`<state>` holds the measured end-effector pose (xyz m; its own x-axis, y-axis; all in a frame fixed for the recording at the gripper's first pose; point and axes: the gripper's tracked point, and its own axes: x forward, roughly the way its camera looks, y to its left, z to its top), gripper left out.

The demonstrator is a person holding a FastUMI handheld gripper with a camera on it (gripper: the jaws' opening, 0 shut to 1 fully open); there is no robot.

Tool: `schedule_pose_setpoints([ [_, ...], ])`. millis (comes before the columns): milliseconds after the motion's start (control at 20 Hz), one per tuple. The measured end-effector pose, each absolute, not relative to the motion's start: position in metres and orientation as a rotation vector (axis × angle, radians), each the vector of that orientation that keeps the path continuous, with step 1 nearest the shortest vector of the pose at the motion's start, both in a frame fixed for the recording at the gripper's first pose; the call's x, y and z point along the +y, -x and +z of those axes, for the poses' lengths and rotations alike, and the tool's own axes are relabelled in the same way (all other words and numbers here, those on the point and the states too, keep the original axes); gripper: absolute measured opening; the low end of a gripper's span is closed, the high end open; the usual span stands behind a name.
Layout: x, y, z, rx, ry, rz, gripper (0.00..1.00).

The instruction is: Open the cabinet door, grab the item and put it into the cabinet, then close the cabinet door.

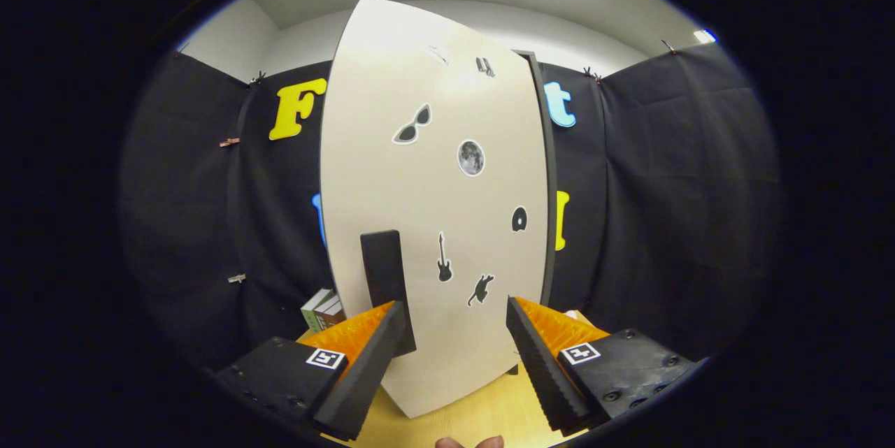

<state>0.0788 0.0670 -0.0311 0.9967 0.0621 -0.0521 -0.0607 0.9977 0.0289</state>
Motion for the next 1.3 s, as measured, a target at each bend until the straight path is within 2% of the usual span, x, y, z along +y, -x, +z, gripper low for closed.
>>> schedule_pose_setpoints([
  [350, 0.089, -0.085, -0.028, 0.022, 0.006, 0.105, 0.96],
  [1300, 0.097, -0.100, -0.014, -0.033, 0.022, 0.103, 0.96],
])
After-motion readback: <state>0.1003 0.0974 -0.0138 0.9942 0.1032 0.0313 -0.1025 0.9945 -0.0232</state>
